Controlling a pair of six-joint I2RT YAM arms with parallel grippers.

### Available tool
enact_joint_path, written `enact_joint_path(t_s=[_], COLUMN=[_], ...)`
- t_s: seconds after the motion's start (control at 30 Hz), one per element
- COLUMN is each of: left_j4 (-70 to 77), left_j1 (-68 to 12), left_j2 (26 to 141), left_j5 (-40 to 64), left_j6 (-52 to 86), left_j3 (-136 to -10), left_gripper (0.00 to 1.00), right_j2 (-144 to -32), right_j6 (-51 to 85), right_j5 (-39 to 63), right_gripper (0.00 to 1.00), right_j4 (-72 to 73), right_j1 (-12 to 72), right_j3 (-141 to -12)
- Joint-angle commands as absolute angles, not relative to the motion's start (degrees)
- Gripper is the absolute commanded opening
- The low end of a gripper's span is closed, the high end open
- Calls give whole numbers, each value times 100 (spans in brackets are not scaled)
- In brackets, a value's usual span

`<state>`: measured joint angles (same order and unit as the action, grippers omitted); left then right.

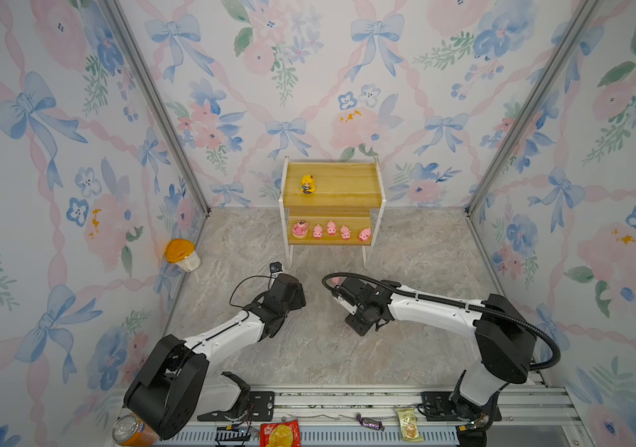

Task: Organize plastic toys on shelves
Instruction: Place the plastic toy at the center of the table.

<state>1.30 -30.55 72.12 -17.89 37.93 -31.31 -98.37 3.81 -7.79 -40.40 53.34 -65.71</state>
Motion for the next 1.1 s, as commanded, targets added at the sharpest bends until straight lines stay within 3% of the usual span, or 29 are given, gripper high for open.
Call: enact_joint_path(t_s=[0.0,1.07], left_j4=[218,146], left_j1=[-3019,-3019], left_j2=[7043,6438], left_j5=[-1739,-1896], left_j6=[3861,3828], left_j3=[-3031,-2830], left_gripper=[77,78], right_j2=[-10061,-10520], right_j6=[518,473], right_j5=[-920,-989], right_gripper=[44,60], right_j4=[-4320,-4104], right_j1=[5212,5238], right_j3=[-6877,-7185])
